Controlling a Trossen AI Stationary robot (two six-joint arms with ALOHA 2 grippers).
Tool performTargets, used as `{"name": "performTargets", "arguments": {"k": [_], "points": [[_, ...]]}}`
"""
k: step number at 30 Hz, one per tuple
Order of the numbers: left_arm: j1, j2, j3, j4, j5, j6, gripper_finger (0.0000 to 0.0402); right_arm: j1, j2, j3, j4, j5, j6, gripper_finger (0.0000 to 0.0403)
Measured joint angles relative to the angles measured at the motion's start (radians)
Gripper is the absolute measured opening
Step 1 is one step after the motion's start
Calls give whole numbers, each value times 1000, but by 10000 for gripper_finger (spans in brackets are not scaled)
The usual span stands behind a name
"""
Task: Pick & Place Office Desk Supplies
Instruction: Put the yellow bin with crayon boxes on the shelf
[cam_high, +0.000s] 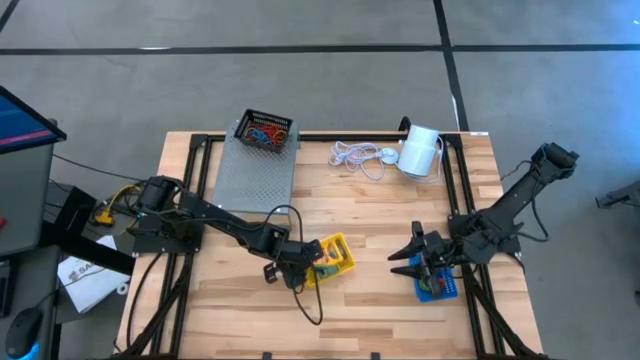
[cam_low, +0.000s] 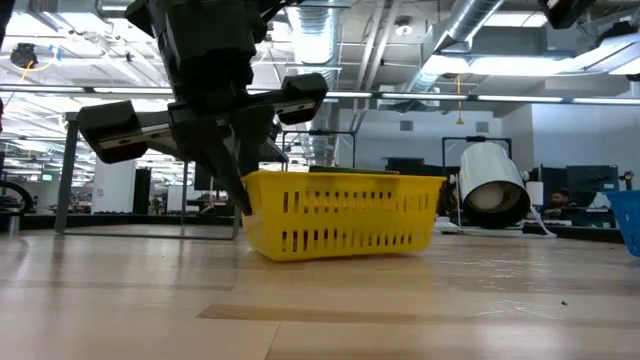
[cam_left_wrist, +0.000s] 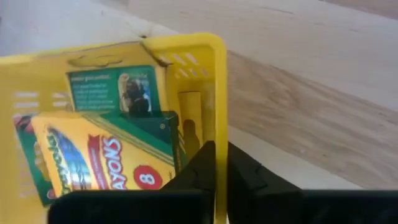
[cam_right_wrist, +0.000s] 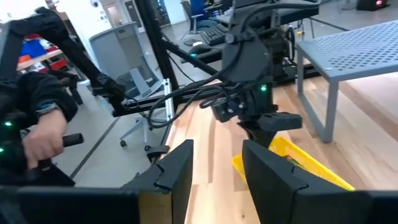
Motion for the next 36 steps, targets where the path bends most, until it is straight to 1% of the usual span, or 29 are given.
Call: {"name": "performTargets", "arguments": {"k": [4,9,13,20,24,28,36], "points": [[0,0,0,-1,6,-2,12,21,0,0,10,1,0,134],[-5,0,0,-5,3,-3,5,33,0,0,11,2,0,133],[-30,0,11,-25,-46,-10,4,33,0,0,11,2,0,133],[-68,-8,78,-107,-47,-154,2,33,0,0,28,2,0,133],[-79,-56,96,-111,-48,-219,2,33,0,0,32,3,0,133],[-79,-136,106,-106,-55,-329,1,33,0,0,33,3,0,133],[-79,-281,106,-149,-149,-531,1,33,0,0,34,2,0,133]]}}
